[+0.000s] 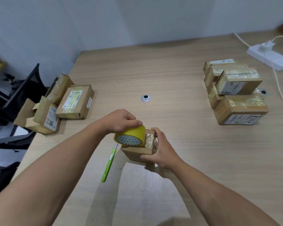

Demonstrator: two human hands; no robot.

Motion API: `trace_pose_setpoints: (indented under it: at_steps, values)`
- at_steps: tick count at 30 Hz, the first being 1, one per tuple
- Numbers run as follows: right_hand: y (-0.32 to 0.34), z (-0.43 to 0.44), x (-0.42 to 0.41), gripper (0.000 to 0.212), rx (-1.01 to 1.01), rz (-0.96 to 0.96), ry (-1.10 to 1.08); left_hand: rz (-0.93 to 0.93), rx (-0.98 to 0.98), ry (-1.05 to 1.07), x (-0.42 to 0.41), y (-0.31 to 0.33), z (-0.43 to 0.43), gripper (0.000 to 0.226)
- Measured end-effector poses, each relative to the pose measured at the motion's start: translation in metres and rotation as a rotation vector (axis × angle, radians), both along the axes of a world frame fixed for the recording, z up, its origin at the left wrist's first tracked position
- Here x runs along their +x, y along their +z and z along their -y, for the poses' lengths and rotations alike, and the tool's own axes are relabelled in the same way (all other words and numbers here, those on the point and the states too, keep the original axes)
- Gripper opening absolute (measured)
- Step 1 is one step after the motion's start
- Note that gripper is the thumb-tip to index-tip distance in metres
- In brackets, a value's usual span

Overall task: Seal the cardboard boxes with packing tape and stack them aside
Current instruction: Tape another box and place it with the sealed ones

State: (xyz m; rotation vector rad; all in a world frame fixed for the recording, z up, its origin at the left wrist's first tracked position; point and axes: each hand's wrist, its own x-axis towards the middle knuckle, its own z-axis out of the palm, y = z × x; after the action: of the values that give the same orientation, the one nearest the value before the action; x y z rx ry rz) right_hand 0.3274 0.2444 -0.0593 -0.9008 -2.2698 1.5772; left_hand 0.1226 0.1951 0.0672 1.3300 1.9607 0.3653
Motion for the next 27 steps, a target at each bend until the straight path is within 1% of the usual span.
trace_pose_setpoints:
  at_steps: [3,8,15,17,20,21,23,27]
  values:
    - [-0.001,-0.001,0.001,0.112,-0.008,0.002,0.003,-0.042,-0.007,-0.033,-0.001,0.0,-0.002,0.046]
    - [0.0,-0.001,-0.001,0.113,-0.013,0.002,0.017,-0.18,-0.064,-0.079,-0.022,0.004,0.005,0.049]
    - [-0.004,-0.003,-0.002,0.115,-0.041,-0.003,0.027,-0.216,-0.049,-0.076,-0.018,0.005,0.006,0.049]
    - [-0.005,-0.002,-0.002,0.116,-0.043,-0.002,0.023,-0.151,-0.009,-0.055,-0.018,0.004,0.011,0.051]
    - [-0.008,-0.003,-0.001,0.116,-0.044,-0.004,0.02,0.103,0.12,0.065,-0.017,0.0,0.023,0.055]
    - [-0.009,-0.003,0.0,0.116,-0.041,-0.004,0.016,0.153,0.153,0.097,-0.016,-0.002,0.026,0.054]
    - [-0.009,-0.004,0.001,0.116,-0.042,-0.006,0.013,0.176,0.178,0.124,-0.016,-0.006,0.029,0.053]
    - [-0.009,-0.003,0.0,0.117,-0.044,0.003,0.018,0.142,0.19,0.137,-0.022,-0.012,0.035,0.059]
